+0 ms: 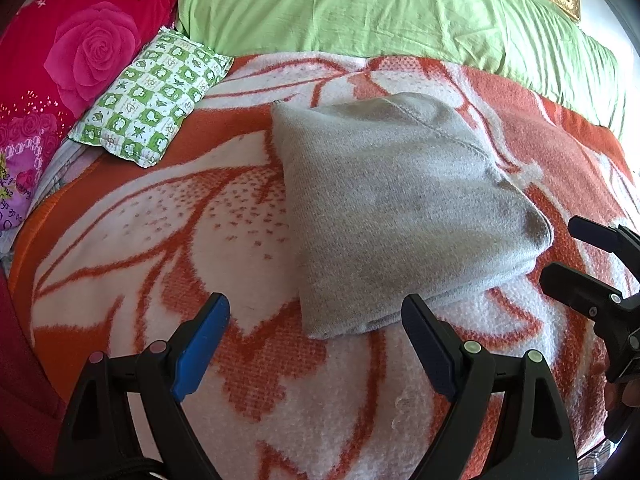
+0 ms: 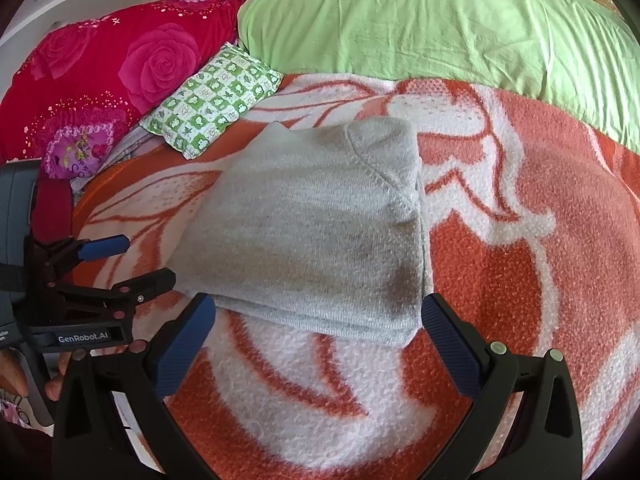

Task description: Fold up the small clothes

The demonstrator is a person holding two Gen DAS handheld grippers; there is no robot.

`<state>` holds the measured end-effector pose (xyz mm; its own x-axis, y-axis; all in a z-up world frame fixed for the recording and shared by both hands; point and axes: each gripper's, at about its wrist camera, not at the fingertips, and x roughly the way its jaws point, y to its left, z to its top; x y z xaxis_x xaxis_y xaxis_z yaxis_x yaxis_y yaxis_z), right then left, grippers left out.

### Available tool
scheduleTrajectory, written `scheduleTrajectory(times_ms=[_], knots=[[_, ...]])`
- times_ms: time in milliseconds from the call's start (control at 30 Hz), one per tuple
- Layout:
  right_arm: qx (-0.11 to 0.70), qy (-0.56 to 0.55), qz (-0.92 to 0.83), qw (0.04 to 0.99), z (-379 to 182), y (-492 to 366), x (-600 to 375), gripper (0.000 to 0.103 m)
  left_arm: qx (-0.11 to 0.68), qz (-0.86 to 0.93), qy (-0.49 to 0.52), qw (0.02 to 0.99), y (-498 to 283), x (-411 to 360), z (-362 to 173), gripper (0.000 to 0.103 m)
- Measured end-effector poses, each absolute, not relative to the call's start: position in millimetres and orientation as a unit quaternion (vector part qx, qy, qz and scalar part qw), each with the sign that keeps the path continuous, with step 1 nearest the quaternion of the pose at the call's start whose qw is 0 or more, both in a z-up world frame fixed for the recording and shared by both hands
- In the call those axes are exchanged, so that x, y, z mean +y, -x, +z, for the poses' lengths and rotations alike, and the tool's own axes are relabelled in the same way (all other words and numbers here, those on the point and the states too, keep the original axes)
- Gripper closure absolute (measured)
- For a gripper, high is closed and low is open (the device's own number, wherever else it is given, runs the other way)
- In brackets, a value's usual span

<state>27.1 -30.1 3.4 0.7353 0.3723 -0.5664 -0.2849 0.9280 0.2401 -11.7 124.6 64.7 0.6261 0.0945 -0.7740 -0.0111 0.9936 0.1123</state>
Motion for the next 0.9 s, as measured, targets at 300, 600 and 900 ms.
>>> scheduleTrajectory(times_ms=[300, 600, 900], knots=[[0.318, -0.069, 0.178, 0.929, 4.4, -28.4, -31.1, 0.0, 0.431, 0.022, -0.049, 0.901, 10.7, 123.7, 66.7, 0.015], [0.321, -0.07, 0.185, 0.926, 5.0, -32.3, -30.4, 0.0, 0.435, 0.023, -0.046, 0.899, 7.4, 125.2, 65.9, 0.015], [0.321, -0.07, 0.185, 0.926, 5.2, -32.8, -30.3, 0.0, 0.436, 0.022, -0.045, 0.899, 4.9, 126.3, 65.8, 0.015]])
